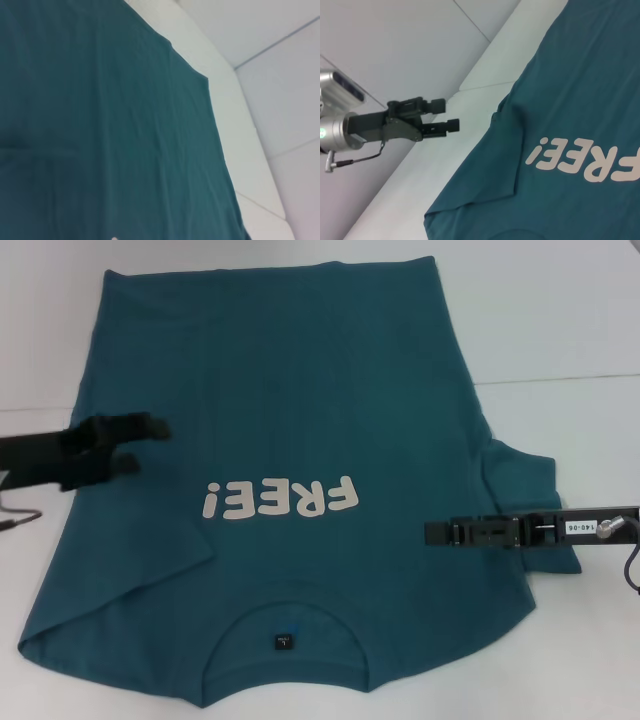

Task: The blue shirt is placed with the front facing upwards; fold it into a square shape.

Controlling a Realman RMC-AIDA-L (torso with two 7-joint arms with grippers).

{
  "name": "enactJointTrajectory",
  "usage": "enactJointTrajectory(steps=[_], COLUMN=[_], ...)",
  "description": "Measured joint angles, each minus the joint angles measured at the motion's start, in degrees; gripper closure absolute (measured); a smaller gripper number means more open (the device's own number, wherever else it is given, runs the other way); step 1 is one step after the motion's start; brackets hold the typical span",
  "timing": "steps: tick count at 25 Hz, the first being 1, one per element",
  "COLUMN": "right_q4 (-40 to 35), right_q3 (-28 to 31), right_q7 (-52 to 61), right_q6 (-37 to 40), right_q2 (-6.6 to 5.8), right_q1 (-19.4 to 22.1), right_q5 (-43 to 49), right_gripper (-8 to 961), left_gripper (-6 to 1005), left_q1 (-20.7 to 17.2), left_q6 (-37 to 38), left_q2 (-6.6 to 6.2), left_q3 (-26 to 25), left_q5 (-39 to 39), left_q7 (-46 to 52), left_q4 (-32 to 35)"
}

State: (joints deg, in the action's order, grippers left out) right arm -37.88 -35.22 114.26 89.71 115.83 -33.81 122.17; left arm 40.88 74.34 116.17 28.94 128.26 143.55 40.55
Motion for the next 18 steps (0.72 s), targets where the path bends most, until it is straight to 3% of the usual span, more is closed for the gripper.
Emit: enactJointTrajectory(steps=[9,12,18], right_q4=[0.0,0.1,0.1], right_q3=[3.0,3.7,4.2], right_q7=[-3.2,-3.5,-1.9], right_q6=[0.2,0.5,1.1], right_q2=[0.16,0.15,-0.57], right_q1=[0.7,0.8,0.9], right_q5=[-0.2,-1.2,-2.6], right_gripper=[129,130,132], left_gripper=[107,110,112], left_q1=[-8.6,-10.8,-16.6], left_q6=[7.4,11.5,18.9], left_q2=[0.64,1.55,4.95], left_q3=[-0.2,-0.3,-0.3], left_q5=[-5.4,-5.4,-7.4], left_q7=[-12.3,-21.3,-43.5], left_q4=[3.9,5.1,7.7])
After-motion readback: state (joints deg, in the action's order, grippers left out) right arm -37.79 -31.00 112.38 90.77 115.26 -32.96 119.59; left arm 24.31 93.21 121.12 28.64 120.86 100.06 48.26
